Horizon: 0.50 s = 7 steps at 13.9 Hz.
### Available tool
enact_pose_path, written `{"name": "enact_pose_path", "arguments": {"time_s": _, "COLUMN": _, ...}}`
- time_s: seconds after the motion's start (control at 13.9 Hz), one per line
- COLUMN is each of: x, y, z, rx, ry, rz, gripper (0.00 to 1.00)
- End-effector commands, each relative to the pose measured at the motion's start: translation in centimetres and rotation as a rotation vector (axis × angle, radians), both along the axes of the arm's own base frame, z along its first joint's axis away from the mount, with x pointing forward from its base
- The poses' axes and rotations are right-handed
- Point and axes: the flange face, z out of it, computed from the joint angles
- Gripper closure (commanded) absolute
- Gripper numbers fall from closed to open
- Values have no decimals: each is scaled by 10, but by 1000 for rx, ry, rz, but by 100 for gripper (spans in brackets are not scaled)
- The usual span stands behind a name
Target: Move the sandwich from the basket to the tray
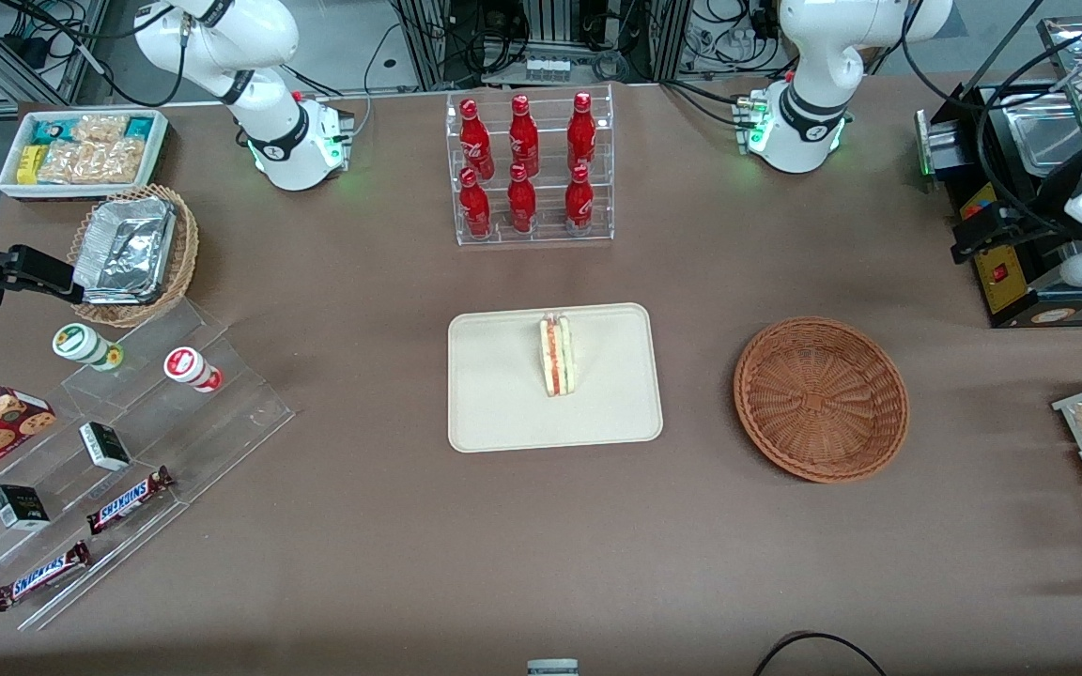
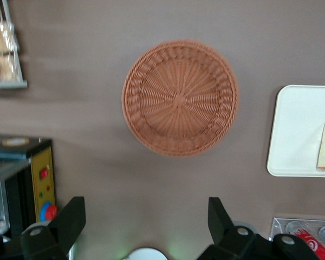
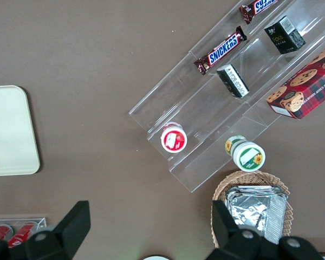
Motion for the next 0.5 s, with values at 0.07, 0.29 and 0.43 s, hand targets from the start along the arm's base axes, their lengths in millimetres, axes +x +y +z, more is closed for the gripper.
{"name": "enact_pose_path", "arguments": {"time_s": 0.07, "x": 24, "y": -5, "z": 3, "rx": 5, "ry": -87, "rz": -45, "gripper": 0}}
{"name": "enact_pose_path", "arguments": {"time_s": 0.29, "x": 22, "y": -5, "z": 1, "rx": 10, "ry": -75, "rz": -51, "gripper": 0}}
{"name": "enact_pose_path", "arguments": {"time_s": 0.43, "x": 22, "y": 3, "z": 2, "rx": 7, "ry": -74, "rz": -40, "gripper": 0}}
